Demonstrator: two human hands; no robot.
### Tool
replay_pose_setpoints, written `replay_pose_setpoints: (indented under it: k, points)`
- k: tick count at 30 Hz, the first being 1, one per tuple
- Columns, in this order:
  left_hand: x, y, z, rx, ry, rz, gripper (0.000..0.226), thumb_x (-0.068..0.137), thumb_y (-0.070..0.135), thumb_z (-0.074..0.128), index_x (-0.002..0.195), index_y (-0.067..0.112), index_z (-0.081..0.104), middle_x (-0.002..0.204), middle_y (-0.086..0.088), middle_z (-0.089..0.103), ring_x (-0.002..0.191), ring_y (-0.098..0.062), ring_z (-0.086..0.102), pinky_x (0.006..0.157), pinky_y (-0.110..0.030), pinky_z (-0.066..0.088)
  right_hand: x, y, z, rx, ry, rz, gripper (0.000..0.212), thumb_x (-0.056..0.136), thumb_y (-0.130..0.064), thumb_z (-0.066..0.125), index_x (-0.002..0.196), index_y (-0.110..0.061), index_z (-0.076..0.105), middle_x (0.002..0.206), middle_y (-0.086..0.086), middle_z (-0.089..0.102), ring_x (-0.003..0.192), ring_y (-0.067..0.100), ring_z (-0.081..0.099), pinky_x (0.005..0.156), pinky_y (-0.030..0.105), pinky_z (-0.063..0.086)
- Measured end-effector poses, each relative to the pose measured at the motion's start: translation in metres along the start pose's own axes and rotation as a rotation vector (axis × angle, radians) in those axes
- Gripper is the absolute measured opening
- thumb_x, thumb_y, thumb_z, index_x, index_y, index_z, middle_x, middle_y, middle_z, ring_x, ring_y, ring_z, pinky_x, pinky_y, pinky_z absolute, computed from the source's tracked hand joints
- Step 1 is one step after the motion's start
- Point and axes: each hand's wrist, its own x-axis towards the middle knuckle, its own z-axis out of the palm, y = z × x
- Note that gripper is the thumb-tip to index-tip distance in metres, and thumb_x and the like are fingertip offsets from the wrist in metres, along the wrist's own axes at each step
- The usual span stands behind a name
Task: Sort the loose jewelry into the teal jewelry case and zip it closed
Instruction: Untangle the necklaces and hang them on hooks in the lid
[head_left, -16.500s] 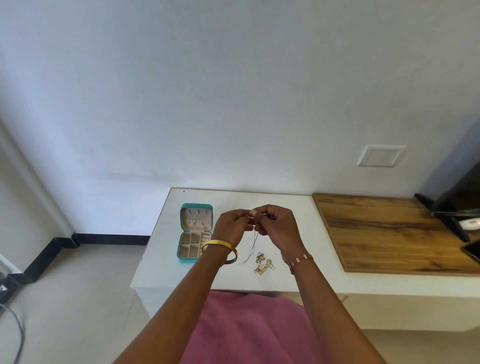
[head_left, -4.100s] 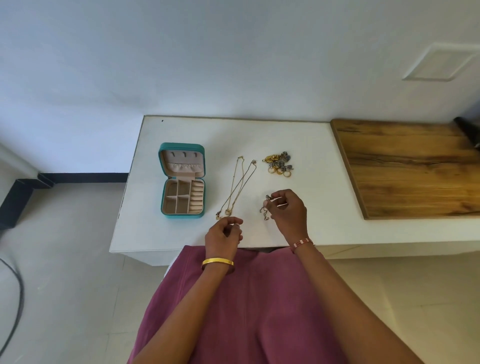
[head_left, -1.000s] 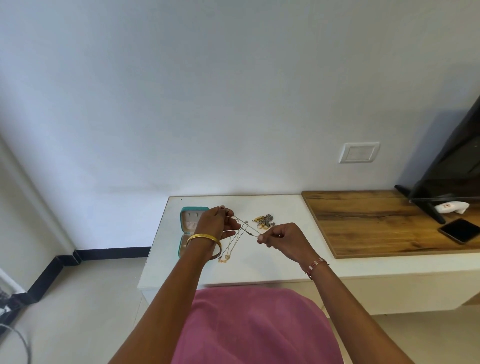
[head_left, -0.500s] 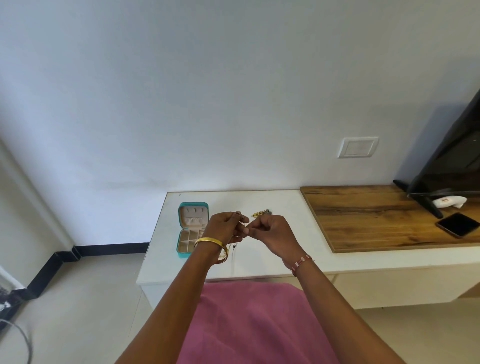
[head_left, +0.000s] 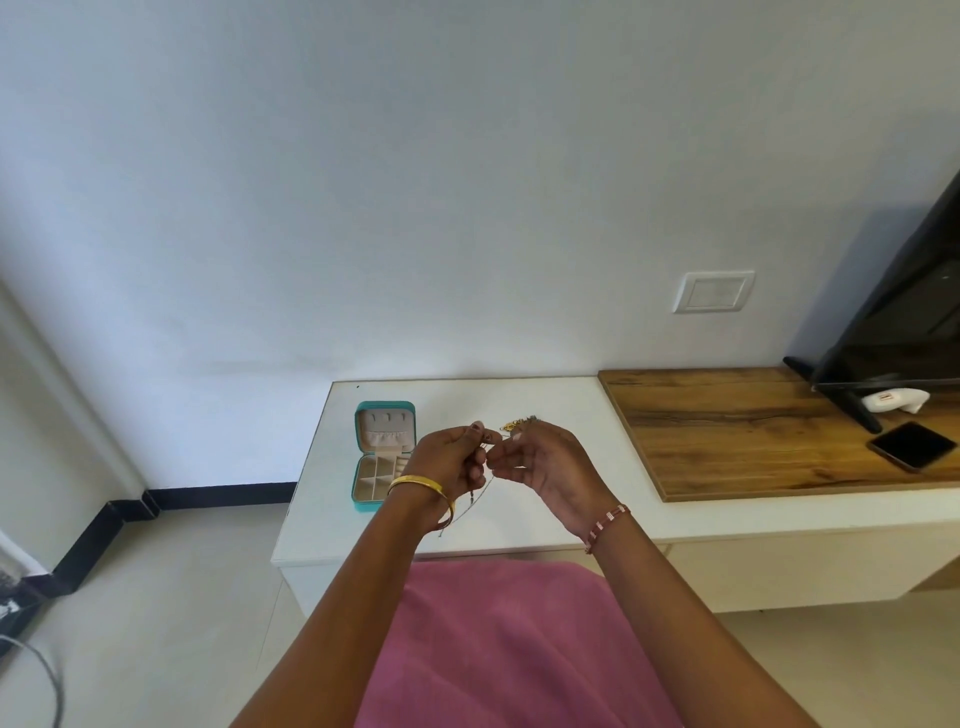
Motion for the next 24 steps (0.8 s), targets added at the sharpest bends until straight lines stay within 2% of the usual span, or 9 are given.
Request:
replay_pose_setpoints:
  k: [3, 5, 7, 9, 13, 15, 18, 21, 24]
  points:
    - [0.0, -0.002, -0.001, 0.144, 0.008, 0.051, 0.03, 0.094, 0.018, 0.047, 0.073, 0.008, 0.066, 0.053, -0.002, 0.05, 0.036, -0.008, 0.04, 0.046, -0.019, 0.041, 0.001, 0.001, 0.0, 0.141, 0.007, 0.056, 0.02, 0.087, -0.004, 0.042, 0.07, -0.01, 0.05, 0.05, 0.005, 0.052, 0.046, 0.017, 0.051, 0.064, 0.034, 0.05]
    - [0.001, -0.002, -0.002, 0.197, 0.028, 0.068, 0.03, 0.093, 0.02, 0.048, 0.072, 0.009, 0.065, 0.052, -0.003, 0.054, 0.037, -0.008, 0.045, 0.047, -0.017, 0.046, 0.002, 0.003, -0.002, 0.125, 0.033, 0.079, 0.022, 0.088, -0.007, 0.045, 0.066, -0.012, 0.048, 0.043, 0.0, 0.039, 0.039, 0.013, 0.039, 0.058, 0.031, 0.047]
    - [0.003, 0.0, -0.004, 0.174, 0.08, 0.054, 0.031, 0.094, 0.02, 0.046, 0.072, 0.007, 0.063, 0.045, 0.0, 0.057, 0.037, -0.008, 0.052, 0.052, -0.021, 0.051, 0.002, 0.005, -0.005, 0.065, 0.05, 0.085, 0.021, 0.088, -0.008, 0.049, 0.067, -0.013, 0.048, 0.04, -0.003, 0.032, 0.037, 0.011, 0.03, 0.054, 0.029, 0.043]
    - [0.005, 0.001, -0.007, 0.033, 0.165, 0.014, 0.031, 0.095, 0.018, 0.044, 0.07, 0.008, 0.06, 0.04, 0.002, 0.057, 0.038, -0.009, 0.056, 0.056, -0.025, 0.051, 0.002, 0.004, -0.011, -0.007, 0.072, 0.082, 0.018, 0.087, -0.008, 0.053, 0.07, -0.013, 0.052, 0.039, -0.005, 0.029, 0.036, 0.009, 0.026, 0.051, 0.027, 0.04]
    - [0.012, 0.004, -0.029, -0.569, 0.249, -0.088, 0.022, 0.092, 0.01, 0.046, 0.072, 0.007, 0.055, 0.04, 0.001, 0.052, 0.045, -0.012, 0.05, 0.06, -0.026, 0.045, 0.001, 0.008, -0.033, -0.199, 0.104, 0.102, 0.001, 0.084, -0.01, 0.063, 0.084, -0.009, 0.063, 0.043, -0.007, 0.03, 0.038, 0.008, 0.024, 0.05, 0.025, 0.039]
    - [0.016, 0.002, -0.04, -0.701, 0.251, -0.114, 0.021, 0.093, 0.012, 0.045, 0.076, 0.007, 0.056, 0.041, 0.001, 0.051, 0.05, -0.011, 0.046, 0.06, -0.025, 0.043, 0.0, 0.013, -0.043, -0.284, 0.085, 0.133, 0.012, 0.084, -0.017, 0.064, 0.088, -0.005, 0.066, 0.043, -0.007, 0.032, 0.041, 0.008, 0.025, 0.054, 0.025, 0.042]
    - [0.021, -0.006, -0.046, -0.765, 0.252, -0.131, 0.022, 0.094, 0.015, 0.043, 0.078, 0.008, 0.057, 0.04, 0.001, 0.052, 0.04, -0.008, 0.047, 0.056, -0.022, 0.041, -0.001, 0.023, -0.048, -0.343, 0.037, 0.166, 0.021, 0.083, -0.021, 0.066, 0.07, -0.005, 0.064, 0.042, -0.006, 0.04, 0.044, 0.009, 0.034, 0.061, 0.024, 0.05]
    - [0.025, -0.017, -0.051, -0.795, 0.241, -0.131, 0.022, 0.094, 0.013, 0.043, 0.08, 0.008, 0.058, 0.041, 0.002, 0.052, 0.035, -0.007, 0.048, 0.049, -0.019, 0.044, 0.005, 0.034, -0.052, -0.175, 0.052, 0.182, 0.031, 0.082, -0.017, 0.066, 0.053, -0.011, 0.06, 0.053, 0.004, 0.048, 0.051, 0.013, 0.046, 0.065, 0.03, 0.053]
    - [0.029, -0.026, -0.059, -0.785, 0.197, -0.132, 0.021, 0.093, 0.007, 0.041, 0.087, 0.007, 0.061, 0.044, 0.002, 0.052, 0.038, -0.007, 0.05, 0.047, -0.016, 0.049, 0.013, 0.038, -0.062, 0.253, 0.096, 0.22, 0.037, 0.084, -0.017, 0.059, 0.047, -0.014, 0.059, 0.06, 0.009, 0.061, 0.058, 0.019, 0.061, 0.069, 0.033, 0.056]
